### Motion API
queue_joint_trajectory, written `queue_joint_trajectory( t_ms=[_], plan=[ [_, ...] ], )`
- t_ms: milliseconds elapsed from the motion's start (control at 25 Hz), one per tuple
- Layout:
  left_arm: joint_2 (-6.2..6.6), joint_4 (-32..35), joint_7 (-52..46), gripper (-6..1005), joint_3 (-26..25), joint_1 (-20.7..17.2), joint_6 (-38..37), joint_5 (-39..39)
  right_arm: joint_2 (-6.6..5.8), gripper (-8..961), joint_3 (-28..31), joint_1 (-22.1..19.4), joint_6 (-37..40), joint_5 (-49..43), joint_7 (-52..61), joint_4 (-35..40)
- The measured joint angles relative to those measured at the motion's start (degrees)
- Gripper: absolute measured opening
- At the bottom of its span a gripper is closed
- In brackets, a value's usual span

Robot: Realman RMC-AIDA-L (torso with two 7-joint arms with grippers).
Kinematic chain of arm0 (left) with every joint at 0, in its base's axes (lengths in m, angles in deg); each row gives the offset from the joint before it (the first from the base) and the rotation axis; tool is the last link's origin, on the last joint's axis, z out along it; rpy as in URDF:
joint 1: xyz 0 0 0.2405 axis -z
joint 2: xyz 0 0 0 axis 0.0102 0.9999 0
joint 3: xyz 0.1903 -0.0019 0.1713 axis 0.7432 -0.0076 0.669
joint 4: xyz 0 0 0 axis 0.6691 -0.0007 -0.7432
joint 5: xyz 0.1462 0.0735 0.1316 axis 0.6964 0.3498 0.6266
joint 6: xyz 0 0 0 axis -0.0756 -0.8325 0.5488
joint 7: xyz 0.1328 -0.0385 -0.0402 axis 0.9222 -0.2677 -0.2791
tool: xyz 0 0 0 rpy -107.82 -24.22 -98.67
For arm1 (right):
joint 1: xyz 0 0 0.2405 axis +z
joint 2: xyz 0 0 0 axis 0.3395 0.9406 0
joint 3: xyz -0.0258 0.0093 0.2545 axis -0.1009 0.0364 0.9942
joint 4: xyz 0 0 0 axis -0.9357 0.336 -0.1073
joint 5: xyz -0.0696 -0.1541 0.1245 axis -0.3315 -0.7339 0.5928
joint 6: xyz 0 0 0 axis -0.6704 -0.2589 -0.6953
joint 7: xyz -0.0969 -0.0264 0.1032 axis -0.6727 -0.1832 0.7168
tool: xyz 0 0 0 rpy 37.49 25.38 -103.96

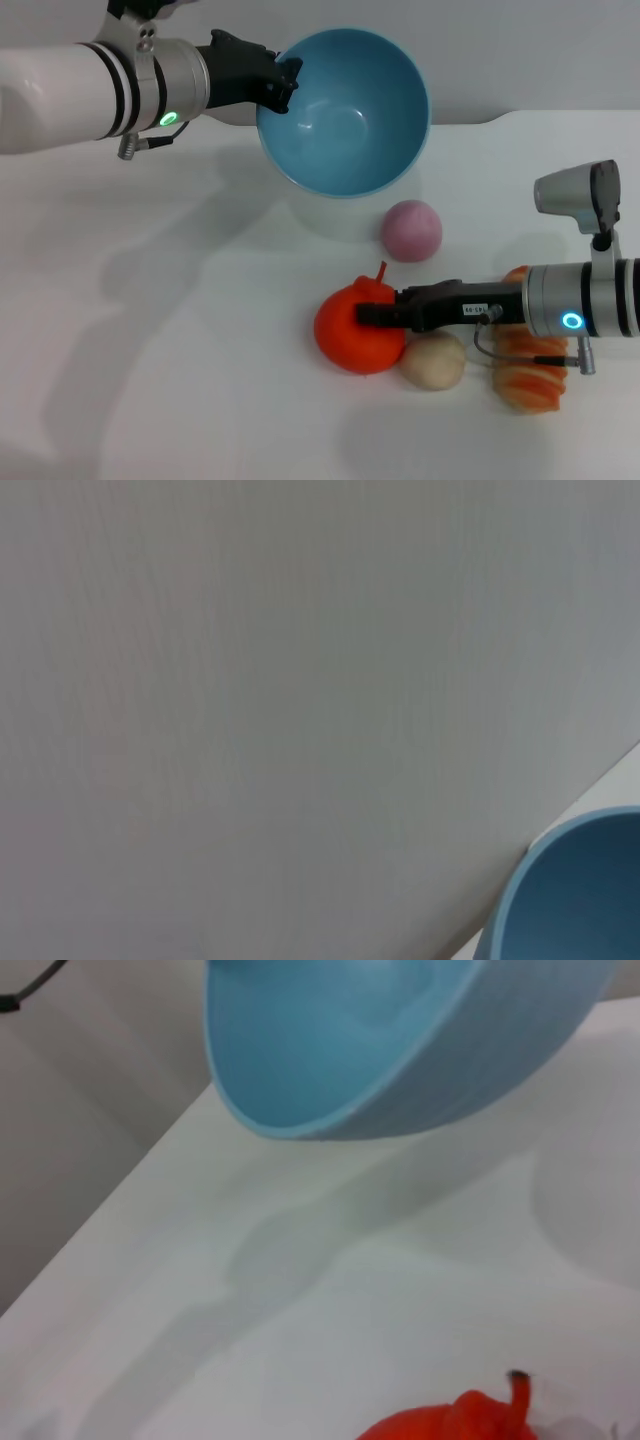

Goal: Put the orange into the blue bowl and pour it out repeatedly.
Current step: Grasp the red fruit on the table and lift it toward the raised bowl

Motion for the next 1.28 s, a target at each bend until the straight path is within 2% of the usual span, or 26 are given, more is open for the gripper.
queue_joint_trajectory(
  t_ms=[160,520,720,760,840,920,960,1080,1120,1280],
  plan=[
    [-0.05,-0.1,0.1,-1,0.3,0.0,0.1,0.0,0.0,458,-1.7,-0.5,0.3,0.1,-0.4,1.4],
    [-0.09,-0.1,0.0,-1,0.8,-0.1,0.1,-0.1,-0.01,227,-1.3,-0.8,2.3,0.4,-2.7,1.9],
    [-0.08,-0.2,0.0,0,1.0,-0.2,0.1,-0.1,-0.2,178,-1.3,-2.2,7.9,4.2,-8.3,3.7],
    [-0.06,-0.2,0.0,0,1.4,-0.3,0.1,-0.1,-0.33,168,-1.3,-3.6,11.4,5.8,-11.4,6.1],
    [-0.05,-0.2,0.0,0,1.5,-0.4,0.1,-0.1,-0.36,146,-1.3,-4.5,13.3,6.2,-12.4,7.8],
    [-0.06,-0.4,0.0,0,1.7,-0.5,0.1,-0.1,-0.42,124,-1.2,-7.3,19.2,7.6,-12.9,14.4],
    [-0.06,-0.6,0.0,0,1.8,-0.6,0.1,-0.1,-0.42,118,-1.2,-7.3,19.2,7.6,-12.9,14.4],
    [-0.03,-1.0,-0.1,0,2.0,-0.6,-0.1,-0.1,-0.53,99,-1.1,-10.4,25.7,11.7,-13.3,20.9],
    [-0.03,-1.0,-0.1,0,2.0,-0.6,-0.1,-0.1,-0.53,93,-1.1,-12.5,28.7,15.1,-14.2,25.0],
    [0.07,-0.7,-0.5,-1,3.8,-0.5,-2.9,-0.1,-0.55,73,-0.6,-14.7,29.5,19.3,-14.6,28.4]
  ],
)
